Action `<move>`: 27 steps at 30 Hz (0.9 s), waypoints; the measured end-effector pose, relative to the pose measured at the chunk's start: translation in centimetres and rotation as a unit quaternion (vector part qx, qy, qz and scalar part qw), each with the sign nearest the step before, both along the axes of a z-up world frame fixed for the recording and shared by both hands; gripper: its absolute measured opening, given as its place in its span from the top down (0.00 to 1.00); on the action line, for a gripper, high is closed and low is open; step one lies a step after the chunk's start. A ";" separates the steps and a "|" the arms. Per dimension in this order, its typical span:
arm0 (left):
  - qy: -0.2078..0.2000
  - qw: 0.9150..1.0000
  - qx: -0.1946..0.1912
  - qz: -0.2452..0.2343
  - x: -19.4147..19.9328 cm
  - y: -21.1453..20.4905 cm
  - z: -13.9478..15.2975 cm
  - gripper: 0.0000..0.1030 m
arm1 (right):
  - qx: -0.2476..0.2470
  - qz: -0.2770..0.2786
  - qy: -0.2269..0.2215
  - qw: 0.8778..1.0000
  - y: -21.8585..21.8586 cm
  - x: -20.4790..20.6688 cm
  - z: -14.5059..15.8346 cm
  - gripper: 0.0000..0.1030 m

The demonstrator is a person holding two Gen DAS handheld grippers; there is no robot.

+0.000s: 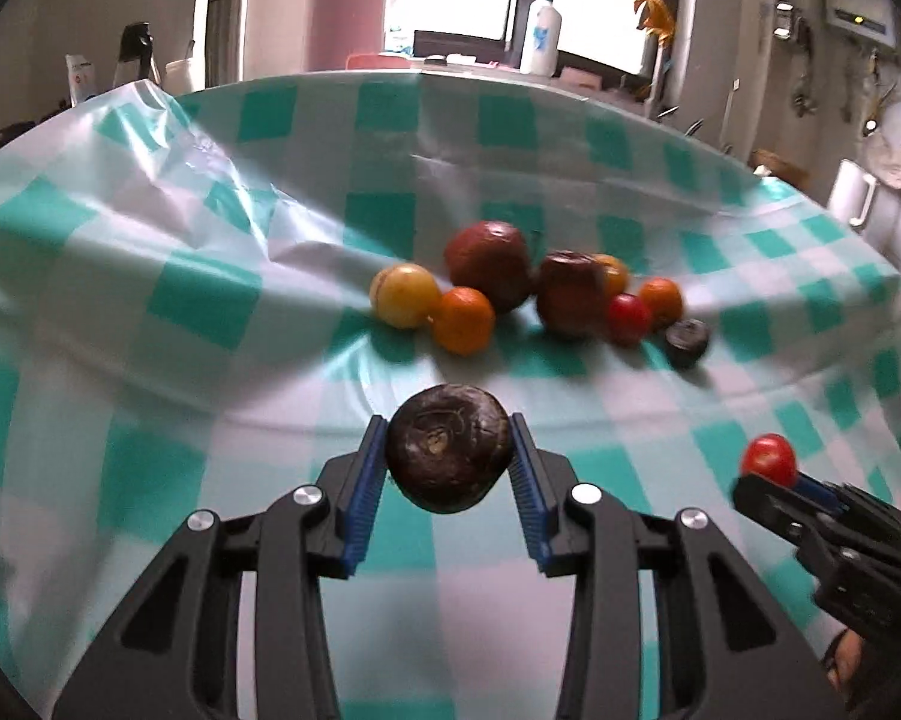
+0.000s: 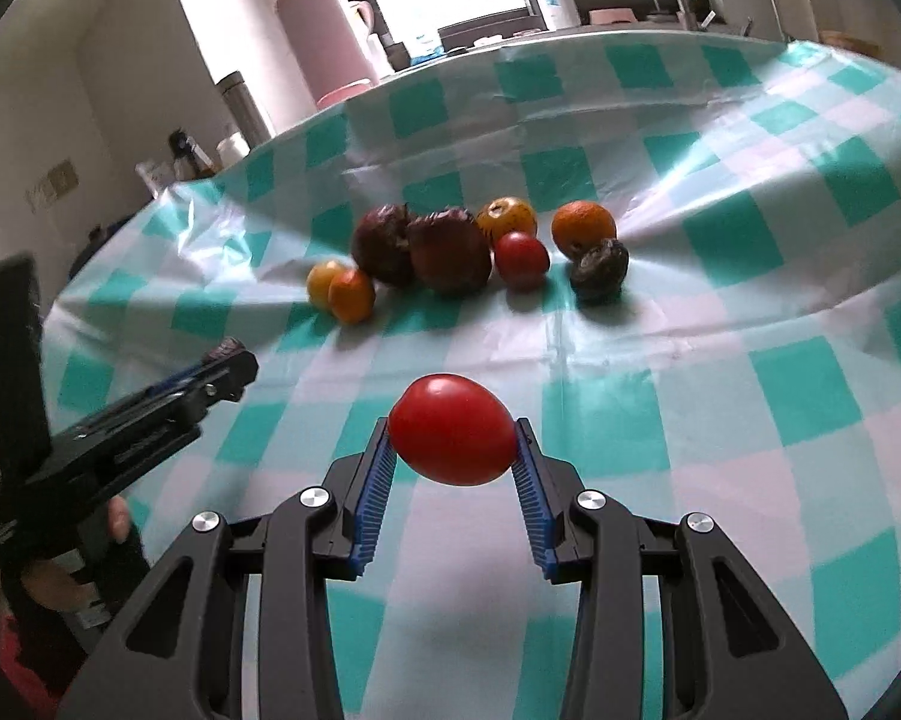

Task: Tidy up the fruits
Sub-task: 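Grasp the dark round fruit with the left gripper while the right gripper holds the tomato, then carry the red tomato and dark fruit in both grippers to the white bin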

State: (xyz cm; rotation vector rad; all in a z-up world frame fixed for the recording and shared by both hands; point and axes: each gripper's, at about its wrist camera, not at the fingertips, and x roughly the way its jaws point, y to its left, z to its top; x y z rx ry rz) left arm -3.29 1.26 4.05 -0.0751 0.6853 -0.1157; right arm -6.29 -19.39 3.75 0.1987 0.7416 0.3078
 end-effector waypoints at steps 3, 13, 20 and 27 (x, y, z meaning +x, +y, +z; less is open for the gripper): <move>-0.012 1.000 -0.009 -0.007 -2.1 -0.3 0.0 0.61 | -0.027 0.004 -0.013 1.000 -0.1 -1.8 0.5 0.62; -0.021 0.996 0.020 -0.080 -6.4 -6.3 0.2 0.61 | -0.050 -0.025 -0.034 0.998 -4.4 -7.2 1.2 0.62; -0.034 0.990 0.053 -0.130 -8.8 -11.1 0.7 0.61 | -0.042 -0.055 -0.040 0.997 -9.0 -10.7 1.2 0.62; -0.042 0.977 0.090 -0.186 -11.5 -16.2 1.0 0.61 | -0.028 -0.098 -0.041 0.994 -13.9 -13.8 0.8 0.62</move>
